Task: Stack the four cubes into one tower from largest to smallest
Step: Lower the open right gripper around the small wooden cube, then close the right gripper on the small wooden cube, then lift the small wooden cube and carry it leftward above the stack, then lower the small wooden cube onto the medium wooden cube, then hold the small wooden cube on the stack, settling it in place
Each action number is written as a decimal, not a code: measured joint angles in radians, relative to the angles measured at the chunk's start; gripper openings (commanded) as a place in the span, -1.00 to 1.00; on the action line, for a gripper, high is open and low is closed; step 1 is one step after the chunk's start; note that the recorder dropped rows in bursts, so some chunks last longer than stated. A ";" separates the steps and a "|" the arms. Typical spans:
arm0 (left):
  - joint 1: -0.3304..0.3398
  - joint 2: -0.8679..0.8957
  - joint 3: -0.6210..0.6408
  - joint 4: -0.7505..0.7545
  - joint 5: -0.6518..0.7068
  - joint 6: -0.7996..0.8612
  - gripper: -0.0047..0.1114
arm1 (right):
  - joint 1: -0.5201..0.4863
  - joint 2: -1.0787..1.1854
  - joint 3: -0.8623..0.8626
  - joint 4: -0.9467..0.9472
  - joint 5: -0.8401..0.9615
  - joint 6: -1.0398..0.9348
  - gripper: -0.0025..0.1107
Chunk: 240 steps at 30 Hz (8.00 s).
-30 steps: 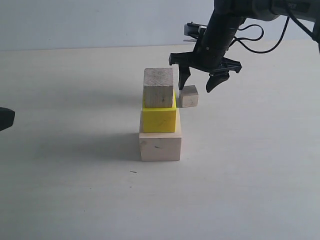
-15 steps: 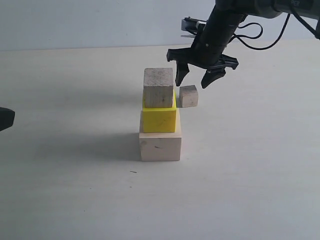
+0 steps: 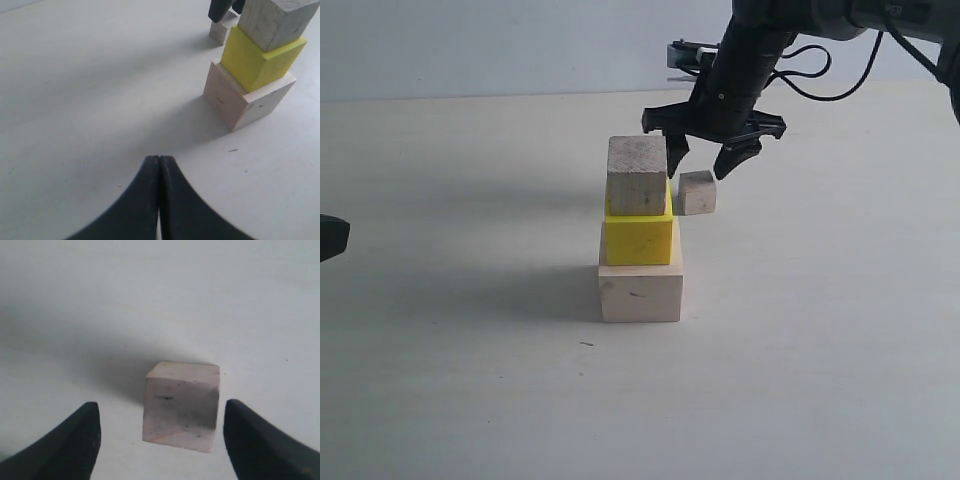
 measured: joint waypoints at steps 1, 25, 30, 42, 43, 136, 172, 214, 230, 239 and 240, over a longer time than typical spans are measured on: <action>0.000 0.000 0.000 0.000 0.000 0.000 -0.92 | 0.000 0.000 0.000 -0.010 0.000 0.000 0.20; 0.000 0.000 0.000 0.000 0.000 0.000 -0.92 | 0.000 0.051 0.000 -0.042 0.000 -0.034 0.07; 0.000 0.000 0.000 0.000 0.000 0.000 -0.92 | 0.000 0.051 0.000 -0.065 0.000 -0.046 0.07; 0.000 0.000 0.000 0.000 0.000 0.000 -0.92 | 0.000 0.043 0.000 -0.067 -0.016 -0.081 0.07; 0.000 0.000 0.000 0.000 0.000 0.000 -0.92 | 0.000 0.043 0.000 -0.067 -0.016 -0.086 0.07; 0.000 0.000 -0.019 0.000 -0.045 -0.003 -0.92 | 0.441 -0.618 0.229 -0.227 0.122 0.560 -0.96; 0.000 0.000 -0.019 -0.029 -0.041 -0.005 -0.92 | 0.365 -0.558 0.229 -0.227 0.124 0.541 -0.96; 0.000 0.000 -0.019 -0.029 -0.041 -0.005 -0.92 | 0.375 -0.538 0.229 -0.252 0.124 0.537 -0.96; 0.000 0.000 -0.019 -0.029 -0.041 -0.005 -0.92 | 0.375 -0.538 0.229 -0.252 0.124 0.537 -0.35; 0.000 0.000 -0.019 -0.029 -0.041 -0.005 -0.92 | 0.375 -0.538 0.229 -0.252 0.124 0.537 -0.11; 0.000 0.000 -0.019 -0.029 -0.041 -0.005 -0.92 | 0.375 -0.538 0.229 -0.252 0.124 0.537 -0.10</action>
